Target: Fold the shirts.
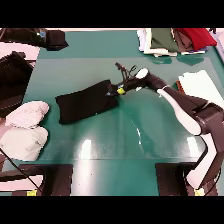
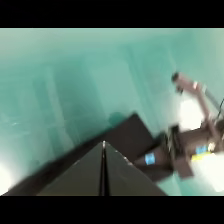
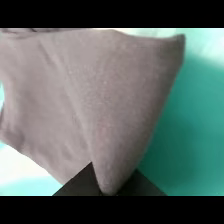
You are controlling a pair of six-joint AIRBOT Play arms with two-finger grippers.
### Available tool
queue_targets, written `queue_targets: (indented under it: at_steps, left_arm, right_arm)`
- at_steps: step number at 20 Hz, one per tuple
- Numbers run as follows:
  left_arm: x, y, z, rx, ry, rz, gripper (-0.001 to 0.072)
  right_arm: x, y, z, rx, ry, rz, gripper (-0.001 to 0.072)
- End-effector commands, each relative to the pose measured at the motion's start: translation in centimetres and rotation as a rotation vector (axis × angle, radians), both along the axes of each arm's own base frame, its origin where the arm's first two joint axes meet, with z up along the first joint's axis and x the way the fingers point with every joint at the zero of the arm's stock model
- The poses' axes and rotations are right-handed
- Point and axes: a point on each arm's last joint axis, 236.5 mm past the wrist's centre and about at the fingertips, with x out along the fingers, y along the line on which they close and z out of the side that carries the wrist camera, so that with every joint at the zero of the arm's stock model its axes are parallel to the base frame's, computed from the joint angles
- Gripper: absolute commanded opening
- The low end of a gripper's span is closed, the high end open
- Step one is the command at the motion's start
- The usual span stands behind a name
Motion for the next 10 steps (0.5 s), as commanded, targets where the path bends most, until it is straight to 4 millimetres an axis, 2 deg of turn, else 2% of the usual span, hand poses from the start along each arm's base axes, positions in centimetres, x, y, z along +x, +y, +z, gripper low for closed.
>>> queue_targets:
  at_steps: [1,4,6,10]
  left_arm:
    - [-1.3,-3.5,-0.1,0.021,-0.013,-0.075,0.0025]
    - [-2.4,-6.9,0.6,0.021,-0.057,-0.152,0.0026]
    - [-2.8,-8.5,1.1,0.008,-0.083,-0.177,0.0026]
    - [-3.2,-9.7,1.7,-0.016,-0.099,-0.192,0.0026]
  right_arm:
    - [3.7,-7.0,4.5,-0.089,-0.130,-0.084,0.0017]
    - [5.8,-18.8,8.3,-0.215,-0.169,-0.244,0.0017]
    - [6.2,-26.3,10.6,-0.271,-0.186,-0.357,0.0017]
    - [5.6,-39.3,13.8,-0.291,-0.197,-0.607,0.0017]
